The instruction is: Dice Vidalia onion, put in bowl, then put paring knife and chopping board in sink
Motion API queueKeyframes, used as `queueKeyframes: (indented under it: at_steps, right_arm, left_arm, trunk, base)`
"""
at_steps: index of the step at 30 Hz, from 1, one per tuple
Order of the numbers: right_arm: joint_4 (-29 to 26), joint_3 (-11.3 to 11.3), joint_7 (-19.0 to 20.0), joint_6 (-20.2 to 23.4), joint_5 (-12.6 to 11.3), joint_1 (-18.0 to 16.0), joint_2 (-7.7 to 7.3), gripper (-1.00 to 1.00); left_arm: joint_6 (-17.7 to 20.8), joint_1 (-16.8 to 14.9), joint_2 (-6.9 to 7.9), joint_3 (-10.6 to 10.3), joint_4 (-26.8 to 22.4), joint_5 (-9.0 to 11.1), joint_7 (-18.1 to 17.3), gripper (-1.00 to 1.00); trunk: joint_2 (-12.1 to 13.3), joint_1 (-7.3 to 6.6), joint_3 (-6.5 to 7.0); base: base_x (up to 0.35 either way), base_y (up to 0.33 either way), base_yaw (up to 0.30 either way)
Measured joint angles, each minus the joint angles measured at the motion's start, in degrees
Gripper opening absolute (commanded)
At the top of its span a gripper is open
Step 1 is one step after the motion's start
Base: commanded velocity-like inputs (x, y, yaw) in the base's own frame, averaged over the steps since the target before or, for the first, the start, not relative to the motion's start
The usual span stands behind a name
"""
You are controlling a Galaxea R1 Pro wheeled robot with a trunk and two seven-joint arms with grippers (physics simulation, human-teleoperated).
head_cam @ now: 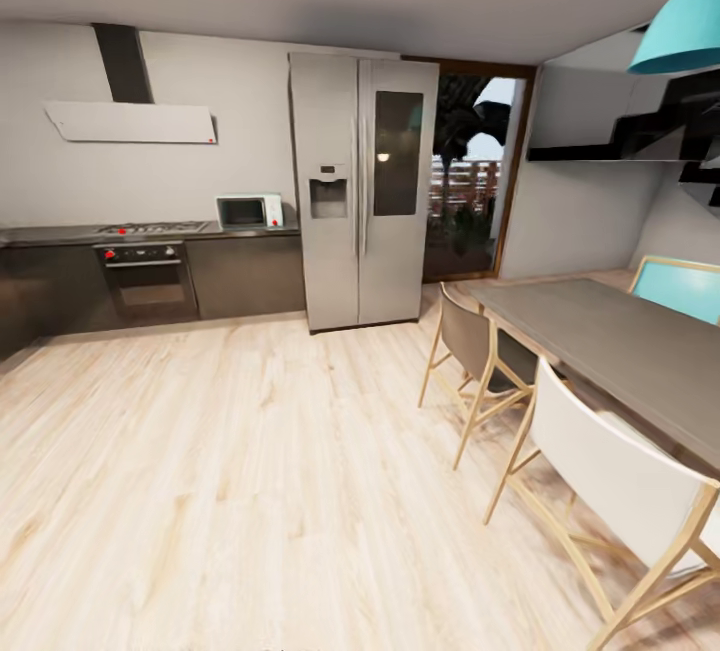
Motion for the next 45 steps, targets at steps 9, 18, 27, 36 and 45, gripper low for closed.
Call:
queueKeyframes:
  at_steps: [9,18,27,36,45]
  right_arm:
    - [0.0,0.0,0.01,0.01,0.0,0.0,-0.01,1.0]
    - [0.0,0.0,0.01,0.01,0.0,0.0,-0.01,1.0]
    - [0.0,0.0,0.0,-0.02,0.0,0.0,0.03,1.0]
    - [0.0,0.0,0.0,-0.01,0.0,0.0,0.02,1.0]
    - [0.0,0.0,0.0,-0.01,0.0,0.0,0.03,1.0]
  left_arm:
    - [0.0,0.01,0.0,-0.03,0.0,0.0,-0.02,1.0]
    - [0.0,0.02,0.0,0.0,0.0,0.0,-0.01,1.0]
    - [0.0,0.04,0.0,0.0,0.0,0.0,0.0,1.0]
    - [0.0,0.0,0.0,0.0,0.0,0.0,-0.02,1.0]
    - [0.0,0.04,0.0,0.0,0.0,0.0,0.0,1.0]
  trunk:
    - [0.0,0.0,0.0]
    - [0.0,0.0,0.0]
    - [0.0,0.0,-0.13]
    - [0.0,-0.01,-0.42]
    - [0.0,-0.03,-0.72]
  base:
    - [0.0,0.0,0.282]
    - [0.0,0.0,0.282]
    - [0.0,0.0,0.282]
    - [0.043,0.0,0.282]
    - [0.257,0.0,0.281]
